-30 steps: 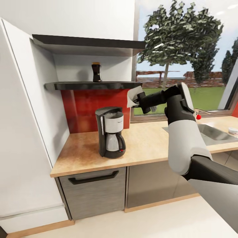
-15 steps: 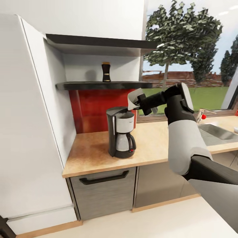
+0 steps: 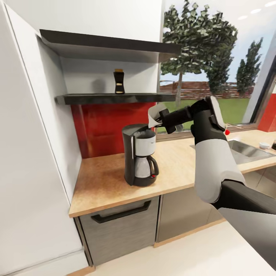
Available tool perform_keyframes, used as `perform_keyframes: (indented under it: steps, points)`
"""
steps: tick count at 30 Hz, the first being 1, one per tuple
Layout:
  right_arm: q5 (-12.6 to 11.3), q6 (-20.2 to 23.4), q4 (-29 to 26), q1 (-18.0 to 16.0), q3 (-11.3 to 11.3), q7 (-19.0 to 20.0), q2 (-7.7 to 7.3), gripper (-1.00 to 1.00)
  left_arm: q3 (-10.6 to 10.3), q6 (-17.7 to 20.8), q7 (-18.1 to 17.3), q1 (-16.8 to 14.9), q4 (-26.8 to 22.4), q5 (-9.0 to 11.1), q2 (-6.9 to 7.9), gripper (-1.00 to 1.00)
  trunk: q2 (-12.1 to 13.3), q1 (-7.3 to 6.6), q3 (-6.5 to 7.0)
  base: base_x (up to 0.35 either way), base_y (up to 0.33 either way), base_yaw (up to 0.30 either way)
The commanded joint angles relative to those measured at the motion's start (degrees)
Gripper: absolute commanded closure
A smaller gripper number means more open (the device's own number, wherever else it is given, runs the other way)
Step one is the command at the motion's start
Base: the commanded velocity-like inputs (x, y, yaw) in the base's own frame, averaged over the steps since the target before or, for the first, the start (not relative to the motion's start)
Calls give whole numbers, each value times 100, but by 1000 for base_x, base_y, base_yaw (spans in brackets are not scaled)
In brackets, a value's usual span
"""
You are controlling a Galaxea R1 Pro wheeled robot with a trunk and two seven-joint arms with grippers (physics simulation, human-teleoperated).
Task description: Set up a coffee station on the kitchen countertop: keep the coffee maker on the countertop, move the bottle of coffee from the kitchen shelf to the counter next to the coffee maker, place a paper coffee filter on top of the coffee maker, put the saucer next to the coffee maker with the coffee cup on the saucer, and place the electric kettle next to the coffee maker.
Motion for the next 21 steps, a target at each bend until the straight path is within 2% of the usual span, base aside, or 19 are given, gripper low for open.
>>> perform_keyframes:
  steps: [1, 9, 21]
  points:
    - [-25, 39, -1, -5, -24, -42, 7, 100, 8, -18, 2, -1, 6, 16, 0, -100, -4, 4, -5, 165, 47, -30]
    - [-31, -102, -7, 3, -27, -224, 7, 100, 8, -18, 4, 7, 8, 16, 0, -100, -4, 4, -50, 117, 10, -7]
    - [-31, -227, -5, 3, -28, -373, 7, 100, 7, -18, 4, 0, 8, 16, 0, -100, -4, 4, -89, 10, 0, 0]
